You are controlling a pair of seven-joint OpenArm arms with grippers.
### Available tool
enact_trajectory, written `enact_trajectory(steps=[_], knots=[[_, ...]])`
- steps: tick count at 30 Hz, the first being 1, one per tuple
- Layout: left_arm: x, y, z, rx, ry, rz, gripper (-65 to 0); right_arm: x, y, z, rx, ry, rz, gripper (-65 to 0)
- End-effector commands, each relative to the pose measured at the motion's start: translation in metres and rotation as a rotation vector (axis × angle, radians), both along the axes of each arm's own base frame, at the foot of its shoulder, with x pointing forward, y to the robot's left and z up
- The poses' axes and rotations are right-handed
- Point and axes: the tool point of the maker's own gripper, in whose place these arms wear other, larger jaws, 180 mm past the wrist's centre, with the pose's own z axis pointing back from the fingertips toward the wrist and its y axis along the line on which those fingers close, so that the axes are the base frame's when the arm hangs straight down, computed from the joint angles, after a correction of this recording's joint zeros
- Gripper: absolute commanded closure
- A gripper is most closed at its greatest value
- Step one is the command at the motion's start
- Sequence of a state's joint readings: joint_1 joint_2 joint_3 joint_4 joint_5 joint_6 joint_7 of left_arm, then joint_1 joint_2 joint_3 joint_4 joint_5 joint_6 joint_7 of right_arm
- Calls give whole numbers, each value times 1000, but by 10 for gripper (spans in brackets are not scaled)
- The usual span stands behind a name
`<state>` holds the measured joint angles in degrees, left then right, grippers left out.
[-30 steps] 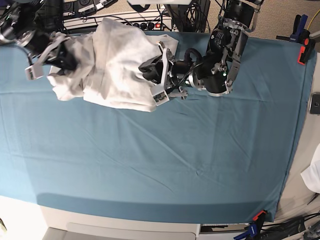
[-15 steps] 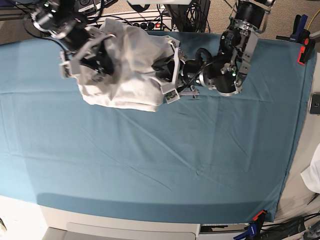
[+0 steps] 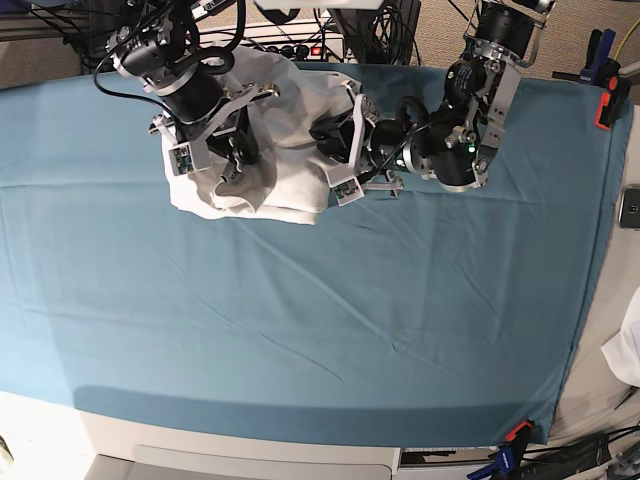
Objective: Fold the T-shirt properly
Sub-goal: 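Grasp the collar end with the right gripper and fold it over the bundle, then release the right gripper and move the left gripper onto the bundle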
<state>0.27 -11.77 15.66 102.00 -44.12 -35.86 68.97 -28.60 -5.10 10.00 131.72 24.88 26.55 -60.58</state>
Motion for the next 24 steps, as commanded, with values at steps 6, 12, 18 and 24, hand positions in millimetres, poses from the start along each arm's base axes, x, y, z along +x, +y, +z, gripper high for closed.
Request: enact_trajectory(steps=[6,12,18,24], knots=[[21,9,18,-40,-53,61,-162,5,6,13,34,-58,5,0],[53,46,32,-69,-87,217,-162,5,6,14,35,-62,8,-44],[66,84,38,-59,-118,278,-162,5,9,14,45,-63,12,-130],[67,98,35,-23,-126,284,-162,4,27,3,96,-38,55,-130]])
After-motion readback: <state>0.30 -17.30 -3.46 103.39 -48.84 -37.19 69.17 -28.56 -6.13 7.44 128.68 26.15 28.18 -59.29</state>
